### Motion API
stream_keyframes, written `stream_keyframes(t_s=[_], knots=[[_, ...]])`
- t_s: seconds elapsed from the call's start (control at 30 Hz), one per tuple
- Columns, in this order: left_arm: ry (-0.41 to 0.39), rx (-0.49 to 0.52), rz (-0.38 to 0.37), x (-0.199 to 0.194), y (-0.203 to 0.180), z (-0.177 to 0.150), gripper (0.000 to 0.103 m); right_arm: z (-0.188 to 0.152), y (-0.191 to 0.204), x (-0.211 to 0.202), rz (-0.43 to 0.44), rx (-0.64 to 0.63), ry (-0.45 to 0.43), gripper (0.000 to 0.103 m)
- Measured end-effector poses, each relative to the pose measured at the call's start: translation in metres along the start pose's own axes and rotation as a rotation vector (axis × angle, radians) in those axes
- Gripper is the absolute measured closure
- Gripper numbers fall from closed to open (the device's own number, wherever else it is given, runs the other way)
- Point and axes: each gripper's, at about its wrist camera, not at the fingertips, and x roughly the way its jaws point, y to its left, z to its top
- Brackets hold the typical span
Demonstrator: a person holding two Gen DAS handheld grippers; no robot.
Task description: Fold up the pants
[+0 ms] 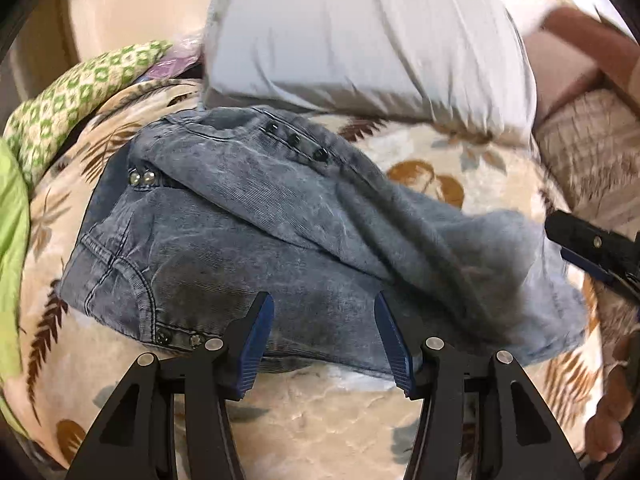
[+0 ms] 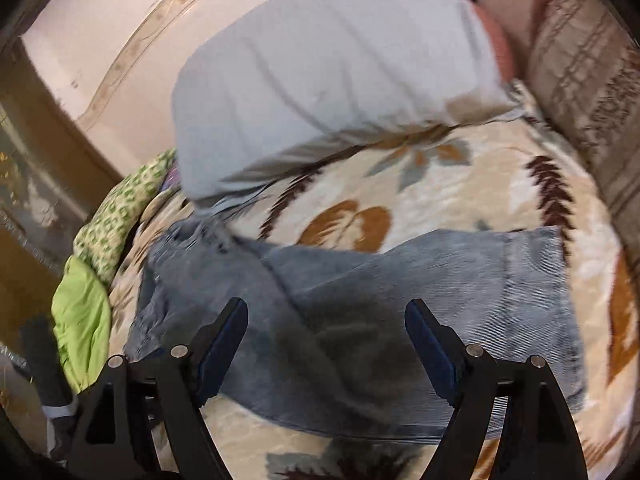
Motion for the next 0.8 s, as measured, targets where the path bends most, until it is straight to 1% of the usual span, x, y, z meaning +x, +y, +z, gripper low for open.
stream_keyframes(t_s=[0.07,0.13,0.2,0.4,0.8], knots=[[0.025,0.034,0.018,0.005,-0.008,0.0,0.051,-0.006,0.004,0.005,-0.021,-0.022,0.029,0.021],[0.046,0.039,0.017,0.014,-0.009,0.006,0.051,-0.009,0.004,0.012,-0.067,-0.034,0.057,0.021],[0.057,0.039,0.009,0.014,-0.011,0.006,0.051,-0.012,0.004,0.014,-0.061,-0.04,0.075,0.021],[0.036,0.065,0.037,0.015,-0.017,0.006,0.051,-0.015,0.008,0.015,-0.064,-0.072,0.084,0.021],[0.015,0.082,0.047,0.007,-0.02,0.003,0.051,-0.016,0.007,0.016,-0.06,-0.069,0.094,0.021]])
